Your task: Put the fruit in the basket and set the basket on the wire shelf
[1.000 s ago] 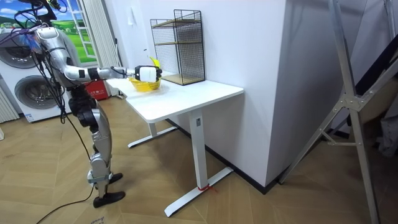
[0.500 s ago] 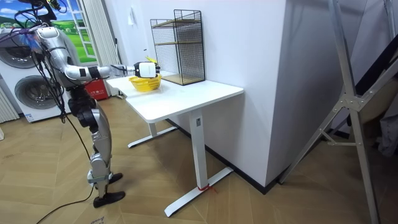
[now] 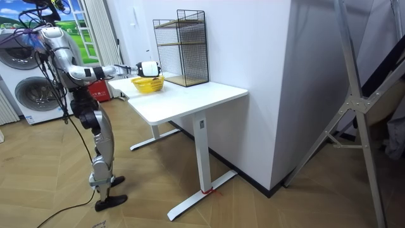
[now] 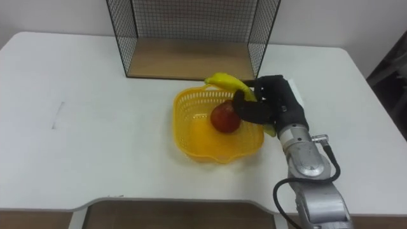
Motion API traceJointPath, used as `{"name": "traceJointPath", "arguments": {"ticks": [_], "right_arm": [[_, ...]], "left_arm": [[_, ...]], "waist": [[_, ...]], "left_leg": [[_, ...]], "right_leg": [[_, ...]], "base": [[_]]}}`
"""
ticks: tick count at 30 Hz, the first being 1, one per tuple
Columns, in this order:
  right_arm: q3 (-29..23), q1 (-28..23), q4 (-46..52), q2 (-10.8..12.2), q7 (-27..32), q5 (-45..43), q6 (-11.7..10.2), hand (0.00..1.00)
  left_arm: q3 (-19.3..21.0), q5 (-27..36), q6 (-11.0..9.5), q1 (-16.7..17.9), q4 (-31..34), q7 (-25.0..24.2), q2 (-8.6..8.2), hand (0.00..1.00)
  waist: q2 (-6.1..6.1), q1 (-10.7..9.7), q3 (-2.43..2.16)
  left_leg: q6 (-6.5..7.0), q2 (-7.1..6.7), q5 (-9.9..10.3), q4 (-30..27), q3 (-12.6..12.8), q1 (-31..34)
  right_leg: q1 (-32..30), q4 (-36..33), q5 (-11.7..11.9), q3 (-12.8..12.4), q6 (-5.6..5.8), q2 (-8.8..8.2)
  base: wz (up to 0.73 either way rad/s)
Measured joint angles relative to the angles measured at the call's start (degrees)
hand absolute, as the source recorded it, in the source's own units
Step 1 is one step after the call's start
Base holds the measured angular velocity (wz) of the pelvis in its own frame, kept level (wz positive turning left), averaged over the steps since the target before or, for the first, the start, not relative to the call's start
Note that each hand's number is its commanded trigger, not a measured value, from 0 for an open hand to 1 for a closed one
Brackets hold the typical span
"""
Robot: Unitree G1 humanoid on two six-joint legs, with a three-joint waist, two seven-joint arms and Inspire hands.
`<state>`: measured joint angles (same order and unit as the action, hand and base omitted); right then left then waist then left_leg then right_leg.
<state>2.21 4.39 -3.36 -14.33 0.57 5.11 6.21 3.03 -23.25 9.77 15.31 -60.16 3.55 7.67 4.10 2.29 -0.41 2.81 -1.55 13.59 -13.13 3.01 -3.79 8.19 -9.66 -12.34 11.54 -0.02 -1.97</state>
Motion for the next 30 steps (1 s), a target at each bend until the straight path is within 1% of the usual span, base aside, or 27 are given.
{"name": "traceJointPath", "arguments": {"ticks": [1, 2, 4, 8, 11, 16, 20, 30], "right_arm": [[0.3, 0.0, 0.7, 0.0, 0.0, 0.0, 0.0, 0.14], [0.9, 0.0, 2.0, 0.0, 0.0, 0.0, 0.0, 0.00], [1.2, 0.0, 2.6, 0.1, -0.2, -0.3, -0.6, 0.00], [1.3, 0.0, 2.6, 1.0, -0.2, -1.1, -0.6, 0.00], [1.7, 0.0, 2.6, 1.0, -0.1, -1.2, -0.6, 0.00], [1.7, 0.0, 2.6, 1.0, -0.3, -1.3, -0.6, 0.00], [1.7, 0.0, 2.6, 1.0, -0.6, -1.5, -0.6, 0.00], [1.7, -0.1, 2.6, 1.0, 0.1, -1.5, -0.6, 0.00]], "left_arm": [[0.0, 0.0, 0.0, 0.0, 0.0, 0.0, 0.00, 0.00], [0.0, 0.0, 0.0, 0.1, 0.0, 0.0, 0.02, 0.00], [-0.1, 0.0, 0.0, 0.0, -0.1, 0.0, 0.01, 0.00], [-1.6, 0.1, 0.0, 0.0, -0.8, 0.1, 0.07, 0.00], [-2.3, 0.1, 0.0, 0.0, -1.4, 0.0, 0.04, 0.00], [-2.6, 0.1, 0.0, 0.0, -1.8, 0.0, 0.01, 0.00], [-2.8, 0.1, -0.1, 0.0, -1.7, 0.0, 0.02, 0.00], [-3.5, 0.1, 0.1, -0.3, -1.7, 0.1, 0.06, 0.00]], "waist": [[0.03, 0.0, 0.01], [0.11, 0.1, 0.03], [0.08, 0.0, 0.06], [-0.03, 0.1, 0.21], [-0.33, 0.0, 0.41], [-0.41, 0.0, 0.38], [-0.48, 0.0, 0.26], [-0.74, -0.3, 0.22]], "left_leg": [[0.00, 0.00, 0.0, 0.0, 0.0, 0.0], [0.00, 0.01, 0.0, 0.0, 0.0, -0.1], [0.00, 0.02, 0.0, 0.0, 0.0, -0.1], [0.00, 0.01, 0.0, 0.0, 0.0, -0.4], [0.01, 0.04, 0.0, 0.2, 0.0, -0.3], [0.00, 0.06, 0.0, 0.5, 0.0, -0.2], [0.01, -0.01, 0.0, 0.4, 0.0, -0.3], [0.02, -0.02, 0.0, 0.4, 0.0, -0.3]], "right_leg": [[0.0, 0.0, 0.0, 0.0, 0.00, 0.00], [0.0, 0.0, 0.0, 0.0, 0.00, 0.01], [0.1, 0.0, 0.0, 0.0, 0.00, 0.03], [0.4, 0.0, 0.0, 0.0, 0.01, 0.02], [0.4, -0.1, 0.0, 0.1, 0.00, 0.06], [0.3, -0.1, 0.0, 0.1, 0.00, 0.11], [0.1, -0.1, 0.0, 0.1, 0.01, 0.08], [0.0, 0.0, 0.0, -0.2, 0.01, 0.03]], "base": [[0.00], [0.00], [0.00], [0.00], [0.00], [0.00], [0.00], [0.00]]}}
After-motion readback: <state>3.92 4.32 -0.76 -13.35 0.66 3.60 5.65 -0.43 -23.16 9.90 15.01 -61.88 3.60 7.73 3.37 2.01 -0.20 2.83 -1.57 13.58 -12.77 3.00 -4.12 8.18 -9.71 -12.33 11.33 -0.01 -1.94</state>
